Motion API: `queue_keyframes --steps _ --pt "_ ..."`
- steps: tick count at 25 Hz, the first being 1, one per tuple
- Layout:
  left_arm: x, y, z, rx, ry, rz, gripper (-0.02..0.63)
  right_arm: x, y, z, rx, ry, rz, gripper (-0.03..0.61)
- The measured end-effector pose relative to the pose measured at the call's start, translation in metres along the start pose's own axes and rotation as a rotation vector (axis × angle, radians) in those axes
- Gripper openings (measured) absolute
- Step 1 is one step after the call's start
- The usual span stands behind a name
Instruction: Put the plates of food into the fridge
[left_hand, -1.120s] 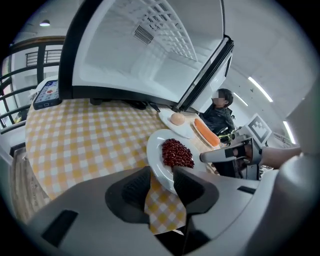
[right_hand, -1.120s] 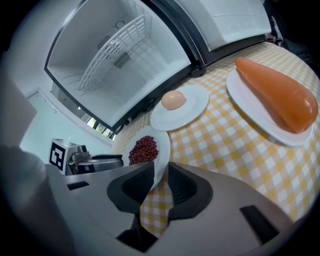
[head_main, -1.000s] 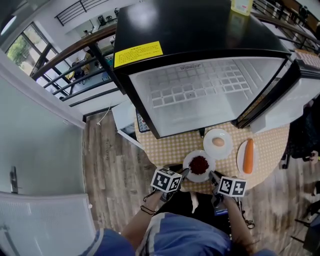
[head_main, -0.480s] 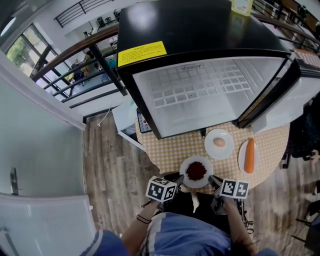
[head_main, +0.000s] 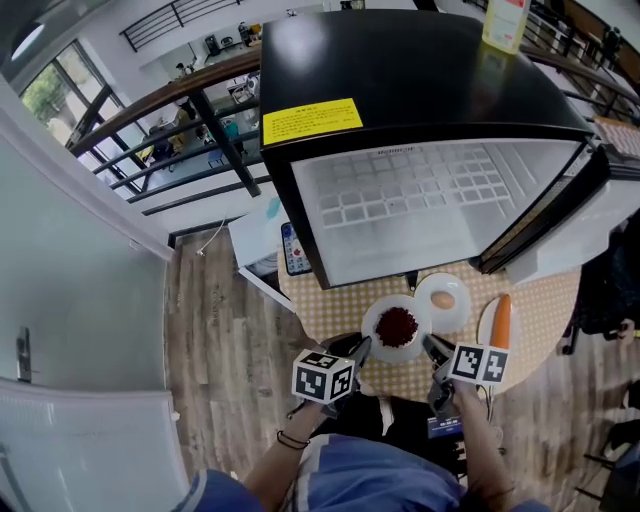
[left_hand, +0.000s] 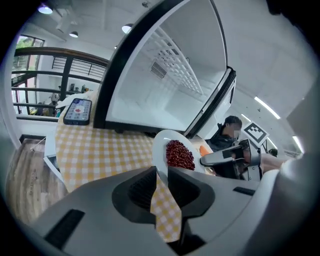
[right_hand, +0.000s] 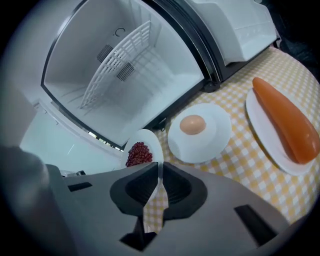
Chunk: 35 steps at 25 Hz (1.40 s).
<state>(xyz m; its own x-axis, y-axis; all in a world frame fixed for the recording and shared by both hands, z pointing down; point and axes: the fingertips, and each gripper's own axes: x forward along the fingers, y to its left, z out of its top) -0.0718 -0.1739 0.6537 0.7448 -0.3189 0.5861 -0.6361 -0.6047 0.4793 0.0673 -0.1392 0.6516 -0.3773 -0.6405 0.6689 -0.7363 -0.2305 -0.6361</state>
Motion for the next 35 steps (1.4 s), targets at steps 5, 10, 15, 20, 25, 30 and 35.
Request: queue_keyframes --steps 5,10,15,20,25,30,35 --pt "0.012 0.010 0.045 -0.014 -0.083 0.028 0.078 0.014 0.010 0.046 -0.001 -0.030 0.029 0.043" --pt "0.027 0.024 0.072 -0.088 -0.126 0.061 0.080 0.033 0.018 0.092 0.034 -0.064 0.046 0.038" --pt "0.038 0.036 0.090 -0.188 -0.158 0.087 0.080 0.053 0.024 0.126 0.064 -0.069 0.062 0.035" --pt "0.043 0.043 0.101 -0.209 -0.192 0.115 0.080 0.073 0.021 0.143 0.103 -0.074 0.059 0.035" --pt "0.041 0.042 0.108 -0.131 -0.177 0.152 0.091 0.085 0.022 0.155 0.123 -0.119 0.035 0.035" --pt "0.024 0.030 0.101 -0.056 -0.165 0.168 0.091 0.097 0.035 0.170 0.139 -0.164 0.034 0.034" --pt "0.006 0.015 0.085 -0.061 -0.171 0.144 0.091 0.111 0.050 0.183 0.131 -0.210 0.015 0.034"
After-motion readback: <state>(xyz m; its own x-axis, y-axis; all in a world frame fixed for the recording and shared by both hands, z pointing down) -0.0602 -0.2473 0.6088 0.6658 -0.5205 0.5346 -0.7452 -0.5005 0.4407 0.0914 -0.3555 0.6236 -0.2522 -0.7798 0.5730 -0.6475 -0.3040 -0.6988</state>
